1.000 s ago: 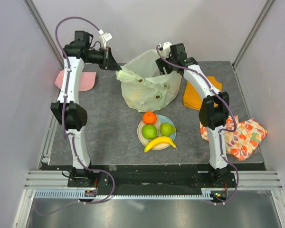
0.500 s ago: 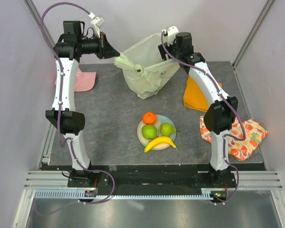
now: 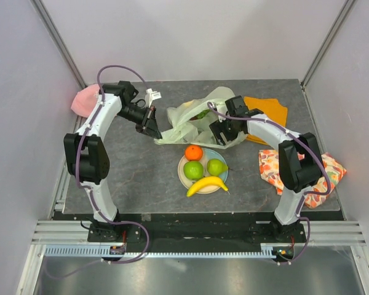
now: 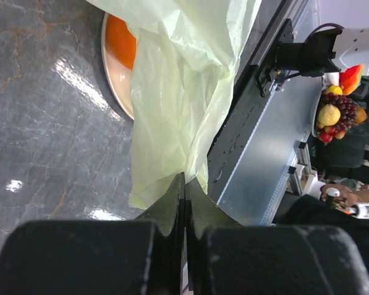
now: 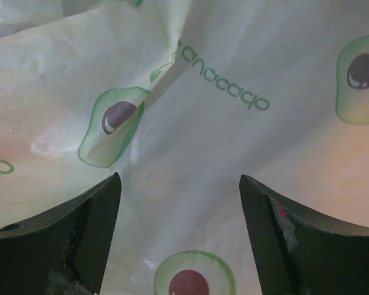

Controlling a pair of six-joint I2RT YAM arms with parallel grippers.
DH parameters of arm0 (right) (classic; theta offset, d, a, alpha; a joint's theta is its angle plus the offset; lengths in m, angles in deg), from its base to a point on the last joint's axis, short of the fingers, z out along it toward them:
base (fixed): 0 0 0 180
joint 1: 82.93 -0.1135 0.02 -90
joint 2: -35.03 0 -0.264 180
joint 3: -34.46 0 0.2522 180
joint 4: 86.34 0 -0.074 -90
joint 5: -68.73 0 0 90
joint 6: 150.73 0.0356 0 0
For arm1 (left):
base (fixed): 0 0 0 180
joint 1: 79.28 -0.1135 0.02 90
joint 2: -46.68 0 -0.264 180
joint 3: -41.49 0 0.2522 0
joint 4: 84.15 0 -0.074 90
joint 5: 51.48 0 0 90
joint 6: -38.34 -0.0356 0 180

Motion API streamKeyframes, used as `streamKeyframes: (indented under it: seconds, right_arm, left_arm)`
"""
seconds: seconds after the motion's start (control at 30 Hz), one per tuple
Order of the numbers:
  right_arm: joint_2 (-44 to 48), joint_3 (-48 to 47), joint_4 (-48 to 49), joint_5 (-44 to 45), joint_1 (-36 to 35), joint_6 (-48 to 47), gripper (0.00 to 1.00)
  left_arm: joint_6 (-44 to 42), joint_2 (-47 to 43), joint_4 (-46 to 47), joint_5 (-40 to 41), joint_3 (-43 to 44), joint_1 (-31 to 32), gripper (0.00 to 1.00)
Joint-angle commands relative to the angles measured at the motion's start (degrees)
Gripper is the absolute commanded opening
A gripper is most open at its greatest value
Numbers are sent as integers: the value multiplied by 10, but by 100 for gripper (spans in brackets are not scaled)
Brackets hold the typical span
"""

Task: Take the fake fruits out of the plastic bag
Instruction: Adjust the plastic bag at the center of the board.

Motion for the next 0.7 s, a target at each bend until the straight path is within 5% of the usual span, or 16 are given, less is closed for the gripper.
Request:
streamKeyframes:
  seconds: [0.0, 0.3, 0.67]
  right_arm:
    - [54, -23, 22, -6, -5, -7, 86]
    - [-27, -163, 27, -25, -5, 27, 86]
    - [-140, -246, 62, 95, -3, 50, 87]
  left_arm:
    - [-32, -59, -25, -12, 35, -1, 2]
    - [-25, -21, -34, -58, 122, 9, 2]
    - [-27, -14, -39, -57, 123, 28, 2]
